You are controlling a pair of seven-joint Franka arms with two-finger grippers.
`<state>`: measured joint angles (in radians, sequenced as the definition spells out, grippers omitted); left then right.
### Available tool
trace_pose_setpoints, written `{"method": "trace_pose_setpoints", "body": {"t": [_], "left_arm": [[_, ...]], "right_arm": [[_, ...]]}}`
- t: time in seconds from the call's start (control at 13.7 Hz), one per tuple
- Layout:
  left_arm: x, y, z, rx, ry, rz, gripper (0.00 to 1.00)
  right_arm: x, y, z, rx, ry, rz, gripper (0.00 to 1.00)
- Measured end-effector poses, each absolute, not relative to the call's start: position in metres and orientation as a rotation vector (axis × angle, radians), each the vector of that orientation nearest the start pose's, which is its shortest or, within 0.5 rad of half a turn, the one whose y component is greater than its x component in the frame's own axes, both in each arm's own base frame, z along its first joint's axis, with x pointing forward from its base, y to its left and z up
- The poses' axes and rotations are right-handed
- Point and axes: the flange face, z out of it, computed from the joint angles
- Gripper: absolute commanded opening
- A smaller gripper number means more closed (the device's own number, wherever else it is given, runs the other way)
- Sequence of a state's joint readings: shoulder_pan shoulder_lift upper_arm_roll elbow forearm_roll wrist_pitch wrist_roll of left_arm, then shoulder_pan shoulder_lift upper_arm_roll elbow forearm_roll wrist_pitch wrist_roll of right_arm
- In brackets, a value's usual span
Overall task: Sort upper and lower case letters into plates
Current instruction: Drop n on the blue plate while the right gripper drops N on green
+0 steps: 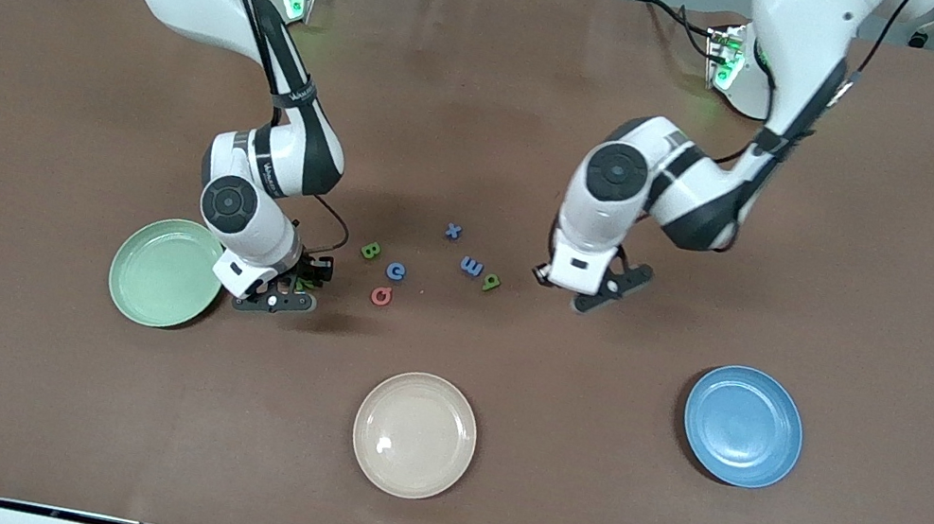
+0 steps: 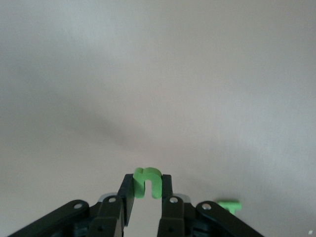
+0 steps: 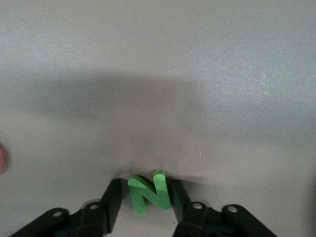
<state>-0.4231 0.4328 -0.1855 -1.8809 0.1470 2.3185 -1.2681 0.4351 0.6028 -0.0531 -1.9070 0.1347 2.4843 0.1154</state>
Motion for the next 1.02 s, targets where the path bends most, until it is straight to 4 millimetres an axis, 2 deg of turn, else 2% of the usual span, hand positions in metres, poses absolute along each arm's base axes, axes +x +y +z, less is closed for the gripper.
{"method": "trace_pose_setpoints", "body": {"t": [0.15,0.36,0.51,0.65,0.8,0.87,0.95,1.02], "left_arm": [[0.557,-0.309,0.299,-3.039,-0.793,-0.084,0.01],[0.6,-0.224,0.304,-3.071,-0.62,-0.099,0.0],[0.624,-0.162,0.311,-3.09,-0.494,-0.119,0.01],[0.643,-0.107,0.309,-3.099,-0.402,-0.122,0.01],[0.654,-0.087,0.292,-3.108,-0.34,-0.097,0.01],[0.658,-0.084,0.282,-3.112,-0.314,-0.081,0.06],[0.662,-0.081,0.271,-3.116,-0.3,-0.064,0.18],[0.666,-0.079,0.26,-3.118,-0.294,-0.047,0.25]], "right_arm": [[0.581,0.234,0.18,-3.086,-0.258,0.051,0.0],[0.584,0.226,0.18,-3.089,-0.264,0.046,0.0],[0.592,0.206,0.19,-3.084,-0.321,0.055,0.0],[0.602,0.175,0.215,-3.066,-0.399,0.139,0.0],[0.611,0.143,0.245,-3.038,-0.462,0.191,0.0],[0.613,0.127,0.255,-3.022,-0.506,0.2,0.0],[0.615,0.11,0.259,-3.008,-0.545,0.209,0.0],[0.615,0.092,0.258,-2.993,-0.587,0.213,0.0]]}}
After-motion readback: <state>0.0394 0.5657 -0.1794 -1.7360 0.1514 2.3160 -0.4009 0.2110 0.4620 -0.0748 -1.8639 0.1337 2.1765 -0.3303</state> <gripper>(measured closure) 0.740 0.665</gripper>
